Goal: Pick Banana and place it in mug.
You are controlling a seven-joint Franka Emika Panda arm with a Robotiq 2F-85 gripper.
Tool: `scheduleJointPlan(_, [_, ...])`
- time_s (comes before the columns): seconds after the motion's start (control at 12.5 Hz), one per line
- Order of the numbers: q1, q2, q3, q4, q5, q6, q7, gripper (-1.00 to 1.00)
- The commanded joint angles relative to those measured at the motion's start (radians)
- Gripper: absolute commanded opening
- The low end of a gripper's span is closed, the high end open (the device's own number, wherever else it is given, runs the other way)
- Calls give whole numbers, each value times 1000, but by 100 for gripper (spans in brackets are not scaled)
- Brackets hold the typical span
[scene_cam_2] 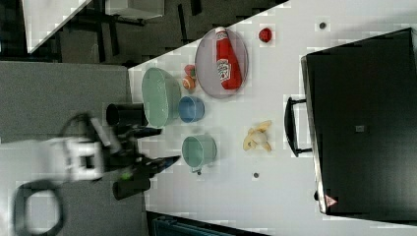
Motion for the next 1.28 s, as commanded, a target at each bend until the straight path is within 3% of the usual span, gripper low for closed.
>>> scheduleJointPlan(0.08, [31, 90, 10, -156, 14, 164, -68, 100])
scheduleJointPlan(0.24, [31, 163, 15, -257, 14, 353, -68, 100])
scheduleJointPlan(0.48, [31, 270, 17, -323, 14, 496, -92, 100])
scheduleJointPlan(0.72, [31, 428, 17, -340, 14, 694, -276, 100])
scheduleJointPlan(1.04, [29, 558, 19, -342, 14, 841, -279, 100])
scheduleJointPlan(1.12, [29, 577, 20, -342, 14, 860, -279, 93])
scheduleJointPlan(1.28, [29, 596, 22, -344, 14, 888, -279, 44])
